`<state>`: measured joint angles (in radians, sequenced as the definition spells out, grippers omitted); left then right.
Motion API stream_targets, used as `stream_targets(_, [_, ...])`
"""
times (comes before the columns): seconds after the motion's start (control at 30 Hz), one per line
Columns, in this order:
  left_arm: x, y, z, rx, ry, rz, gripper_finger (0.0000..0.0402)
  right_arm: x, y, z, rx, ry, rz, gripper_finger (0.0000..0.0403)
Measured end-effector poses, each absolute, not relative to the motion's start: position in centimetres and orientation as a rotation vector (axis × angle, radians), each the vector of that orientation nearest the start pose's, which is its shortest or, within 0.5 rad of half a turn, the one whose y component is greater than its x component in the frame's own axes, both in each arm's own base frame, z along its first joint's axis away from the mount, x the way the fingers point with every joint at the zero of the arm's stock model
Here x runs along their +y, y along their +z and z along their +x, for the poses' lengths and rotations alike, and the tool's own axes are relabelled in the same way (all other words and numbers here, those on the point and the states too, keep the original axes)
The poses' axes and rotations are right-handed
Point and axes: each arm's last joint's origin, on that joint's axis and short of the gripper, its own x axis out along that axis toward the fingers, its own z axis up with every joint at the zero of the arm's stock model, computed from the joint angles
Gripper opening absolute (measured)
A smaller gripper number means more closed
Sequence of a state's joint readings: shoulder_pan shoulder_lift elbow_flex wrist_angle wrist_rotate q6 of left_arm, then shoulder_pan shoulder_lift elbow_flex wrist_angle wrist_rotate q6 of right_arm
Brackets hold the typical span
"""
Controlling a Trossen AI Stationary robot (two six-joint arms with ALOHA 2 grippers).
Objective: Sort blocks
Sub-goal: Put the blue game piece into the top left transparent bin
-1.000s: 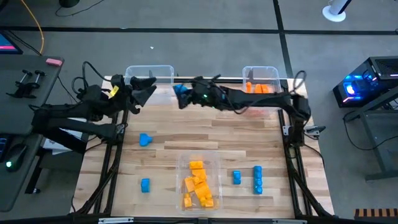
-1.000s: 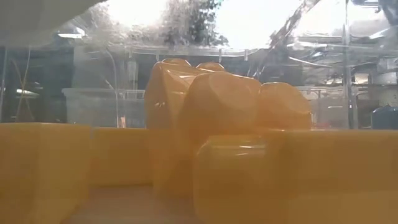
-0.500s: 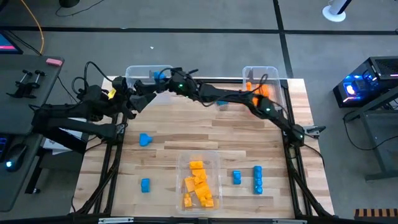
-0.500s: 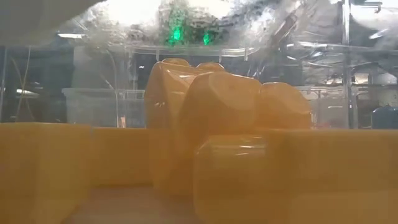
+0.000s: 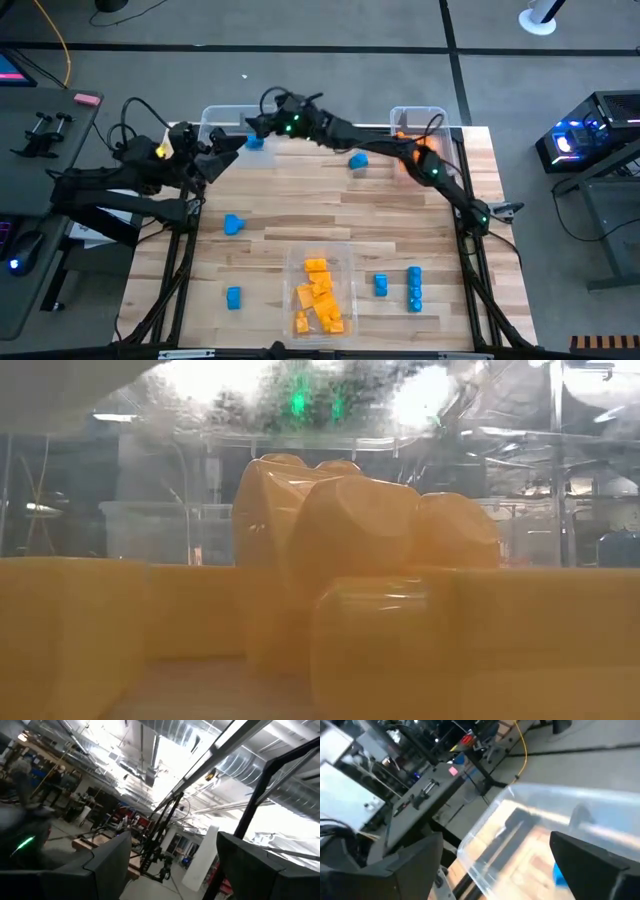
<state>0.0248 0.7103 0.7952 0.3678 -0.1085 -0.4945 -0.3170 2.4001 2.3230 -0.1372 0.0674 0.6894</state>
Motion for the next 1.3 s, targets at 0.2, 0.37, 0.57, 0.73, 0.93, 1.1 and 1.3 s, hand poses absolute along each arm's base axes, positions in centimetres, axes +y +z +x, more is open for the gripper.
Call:
stream_targets(0.2, [0.6,40.1,13.9,-0.488,-0.011,-0.473,0.0278,-16.1,36.0,48.0,0.293,-0.587,0.447,0.0349])
stream_targets(0.37, [0.5,39.9,14.0,-0.456,-0.023,-0.460,0.0278,-13.2,37.5,43.4,0.653,-0.649,0.325,0.0324])
stream_targets(0.57, [0.5,38.6,15.2,-0.327,-0.017,-0.472,0.0278,-5.8,35.8,39.2,1.034,-0.716,0.188,0.0313])
stream_targets(0.73, [0.3,37.8,17.1,-0.251,-0.097,-0.538,0.0278,0.1,33.8,32.7,1.121,-0.770,0.276,0.0313])
stream_targets(0.93, [0.9,36.7,20.9,0.034,-0.088,-0.527,0.0278,4.9,31.6,23.4,0.972,-0.861,0.600,0.0313])
stream_targets(1.1, [1.1,36.8,21.7,0.639,0.053,-0.520,0.0278,6.8,28.9,20.2,0.770,-0.807,0.783,0.0313])
stream_targets(1.3, [-2.5,33.8,19.4,1.054,0.194,-0.492,0.0278,7.6,25.1,20.3,0.740,-0.726,0.858,0.0313])
